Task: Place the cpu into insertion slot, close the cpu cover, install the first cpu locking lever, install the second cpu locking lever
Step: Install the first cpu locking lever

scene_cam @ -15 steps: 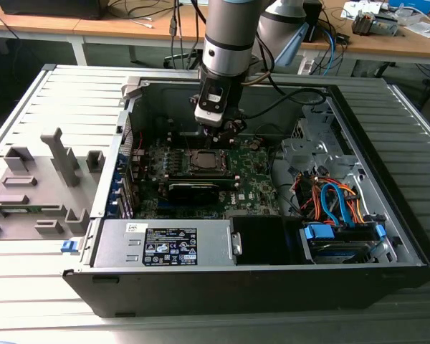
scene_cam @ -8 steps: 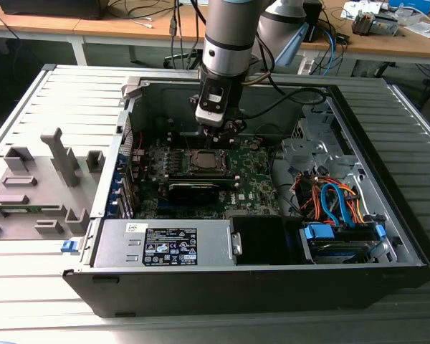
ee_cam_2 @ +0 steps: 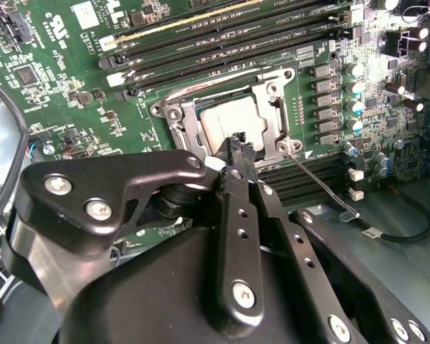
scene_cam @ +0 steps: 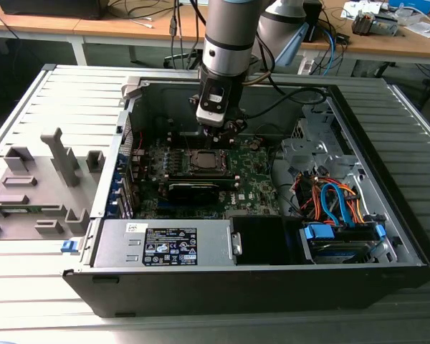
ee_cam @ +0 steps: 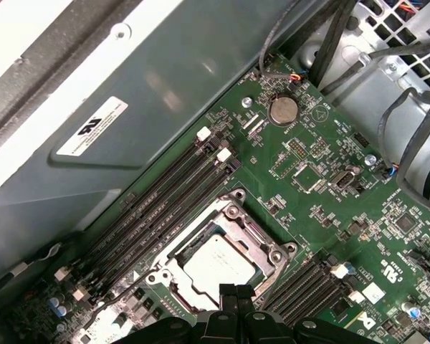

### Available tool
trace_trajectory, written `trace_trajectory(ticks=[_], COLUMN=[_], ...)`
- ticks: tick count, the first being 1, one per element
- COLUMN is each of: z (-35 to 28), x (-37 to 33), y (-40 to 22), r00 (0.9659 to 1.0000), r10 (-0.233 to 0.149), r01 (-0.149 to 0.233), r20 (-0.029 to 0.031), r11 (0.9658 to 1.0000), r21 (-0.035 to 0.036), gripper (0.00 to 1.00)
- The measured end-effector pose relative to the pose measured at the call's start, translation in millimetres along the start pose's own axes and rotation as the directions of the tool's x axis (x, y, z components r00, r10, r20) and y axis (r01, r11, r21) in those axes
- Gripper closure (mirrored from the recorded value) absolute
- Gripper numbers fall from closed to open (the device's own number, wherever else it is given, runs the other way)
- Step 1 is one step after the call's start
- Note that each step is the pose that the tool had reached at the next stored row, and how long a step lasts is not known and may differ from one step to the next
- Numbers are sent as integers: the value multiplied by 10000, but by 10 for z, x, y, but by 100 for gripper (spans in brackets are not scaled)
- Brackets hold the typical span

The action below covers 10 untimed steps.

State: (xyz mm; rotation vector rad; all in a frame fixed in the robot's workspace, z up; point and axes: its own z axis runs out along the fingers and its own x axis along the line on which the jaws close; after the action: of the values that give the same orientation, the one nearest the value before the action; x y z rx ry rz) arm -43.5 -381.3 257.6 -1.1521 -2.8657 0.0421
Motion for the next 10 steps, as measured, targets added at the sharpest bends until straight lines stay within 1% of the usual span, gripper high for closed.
trace_trajectory(ticks=[10], z=[0], x=[0], y=[0], r00=[9998], r10=[-209], r01=[209], r20=[9], r11=[9998], r21=[9], gripper=[89])
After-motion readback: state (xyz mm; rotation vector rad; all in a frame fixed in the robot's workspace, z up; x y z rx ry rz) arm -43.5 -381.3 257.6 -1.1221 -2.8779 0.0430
